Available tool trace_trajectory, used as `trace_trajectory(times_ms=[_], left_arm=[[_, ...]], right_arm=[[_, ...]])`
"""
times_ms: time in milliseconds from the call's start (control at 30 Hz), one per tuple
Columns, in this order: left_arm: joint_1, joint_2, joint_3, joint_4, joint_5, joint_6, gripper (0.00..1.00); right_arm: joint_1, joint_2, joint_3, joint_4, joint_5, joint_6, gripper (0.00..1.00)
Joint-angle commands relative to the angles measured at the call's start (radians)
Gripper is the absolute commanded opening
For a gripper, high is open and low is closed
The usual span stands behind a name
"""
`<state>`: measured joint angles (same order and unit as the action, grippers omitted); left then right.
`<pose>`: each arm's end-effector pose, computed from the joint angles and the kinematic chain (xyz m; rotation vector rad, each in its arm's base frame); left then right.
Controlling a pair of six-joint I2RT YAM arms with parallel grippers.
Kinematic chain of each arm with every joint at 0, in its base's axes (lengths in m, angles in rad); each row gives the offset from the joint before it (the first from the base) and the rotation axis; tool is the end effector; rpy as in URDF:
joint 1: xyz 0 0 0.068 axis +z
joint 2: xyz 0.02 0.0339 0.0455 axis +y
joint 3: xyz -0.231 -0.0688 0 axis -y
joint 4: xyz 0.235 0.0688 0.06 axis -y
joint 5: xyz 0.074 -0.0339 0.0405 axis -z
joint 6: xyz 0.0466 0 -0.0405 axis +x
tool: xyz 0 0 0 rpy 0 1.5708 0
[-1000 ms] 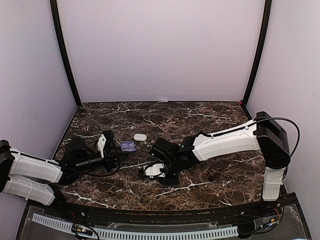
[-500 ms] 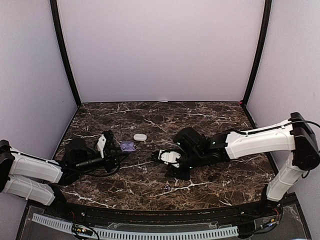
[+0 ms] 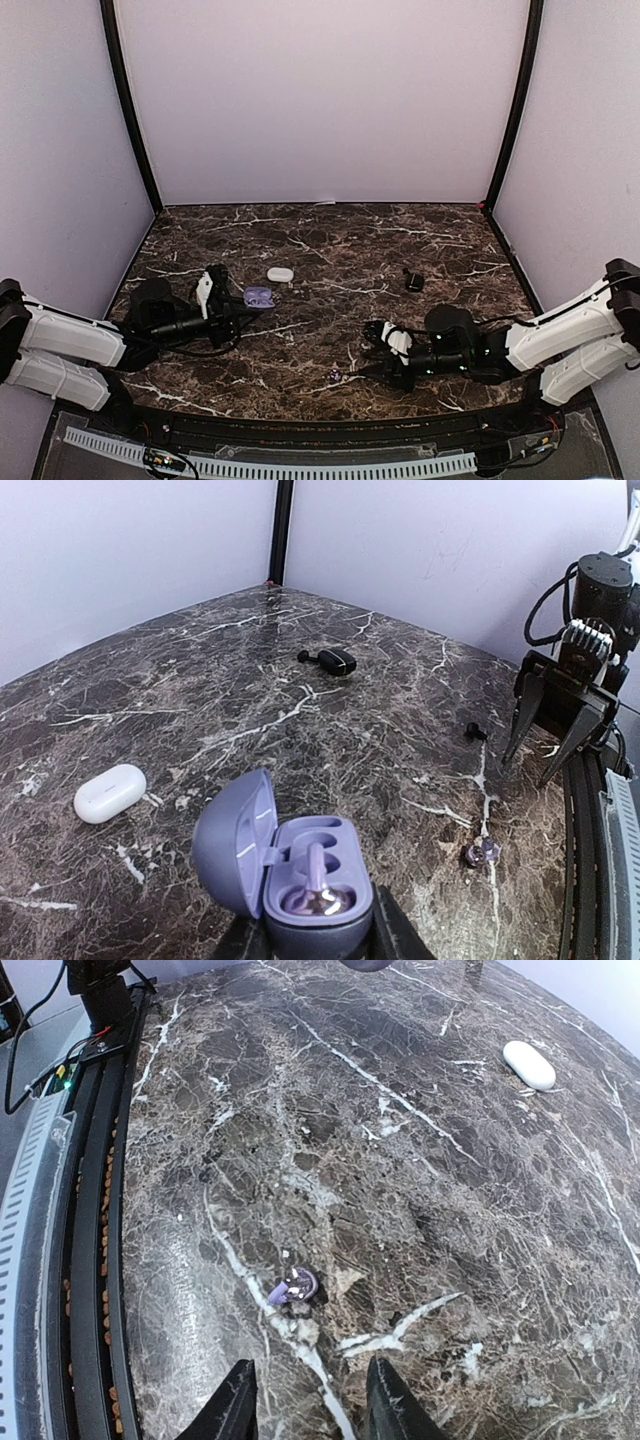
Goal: Insert the wireless bluetooth earbuds into the charging case
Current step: Pick up the right earbud from the center of the board.
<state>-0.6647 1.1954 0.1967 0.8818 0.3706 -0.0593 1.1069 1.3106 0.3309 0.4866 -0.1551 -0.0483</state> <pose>0.1703 -0.1549 0.1496 0.7908 1.5649 -0.8480 0.1041 0.2242 0.1182 -1.2615 1.7521 0.7957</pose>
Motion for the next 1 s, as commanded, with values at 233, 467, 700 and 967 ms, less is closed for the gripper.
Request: trace_trajectory(times_ms=[233, 467, 700, 967], left_arm=[[0.006, 0.005, -0.011, 0.055, 0.057, 0.021, 0.05], [0.006, 0.018, -0.01, 0.059, 0.061, 0.023, 0.05], [0.006, 0.029, -0.005, 0.063, 0.066, 0.021, 0.05], [0.006, 0.033, -0.006, 0.062, 0.066, 0.018, 0.05]], right_arm=[[0.012, 0.212, -0.053, 0.442, 0.006, -0.008, 0.35], [0.077, 0.325, -0.016, 0.471, 0.089, 0.025, 0.32], [0.174, 0.364, -0.002, 0.444, 0.228, 0.093, 0.32], [0.264, 0.397, 0.004, 0.431, 0.435, 0.266, 0.29]])
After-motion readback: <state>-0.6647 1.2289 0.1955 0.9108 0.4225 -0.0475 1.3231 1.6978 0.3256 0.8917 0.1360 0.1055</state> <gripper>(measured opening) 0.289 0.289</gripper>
